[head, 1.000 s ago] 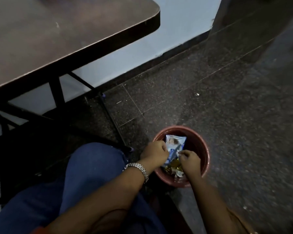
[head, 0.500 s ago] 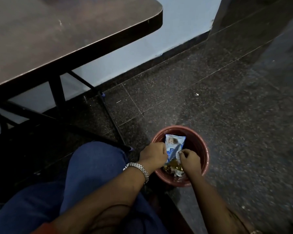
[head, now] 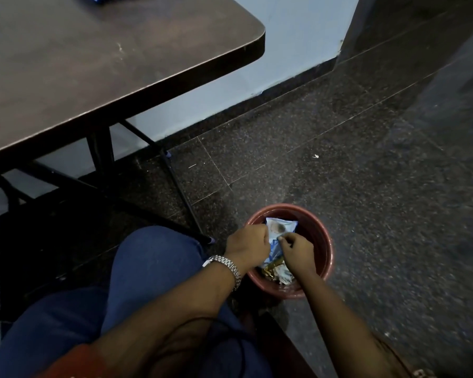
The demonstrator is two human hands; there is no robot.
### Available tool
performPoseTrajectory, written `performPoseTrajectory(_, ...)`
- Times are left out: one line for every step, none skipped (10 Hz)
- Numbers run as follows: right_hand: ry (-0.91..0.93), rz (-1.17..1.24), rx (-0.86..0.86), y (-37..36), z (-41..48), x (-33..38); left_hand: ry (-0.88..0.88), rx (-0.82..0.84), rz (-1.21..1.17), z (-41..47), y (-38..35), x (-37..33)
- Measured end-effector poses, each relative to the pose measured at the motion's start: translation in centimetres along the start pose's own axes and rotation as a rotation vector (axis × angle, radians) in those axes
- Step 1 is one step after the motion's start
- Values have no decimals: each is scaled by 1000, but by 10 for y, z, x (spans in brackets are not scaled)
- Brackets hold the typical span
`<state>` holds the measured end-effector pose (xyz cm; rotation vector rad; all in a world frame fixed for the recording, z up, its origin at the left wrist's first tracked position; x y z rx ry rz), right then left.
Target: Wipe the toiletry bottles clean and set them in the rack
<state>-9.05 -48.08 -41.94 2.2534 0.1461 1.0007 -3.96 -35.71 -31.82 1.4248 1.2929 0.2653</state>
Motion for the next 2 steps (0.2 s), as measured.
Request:
performPoseTrajectory(68,16,-15,8,-3,18,15,-8,0,0,11,3)
performPoseTrajectory(133,66,-18,19,-6,42,-3,-49,23,-3,30,5)
Point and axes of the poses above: each hand's wrist, its own z-axis towards the middle knuckle, its own y-axis out of the back of the hand, x = y × z, the point moved 1 cm from there along z, towards the middle knuckle, and after that the axes turned 12 degrees about -y, right-handed, at the moved point
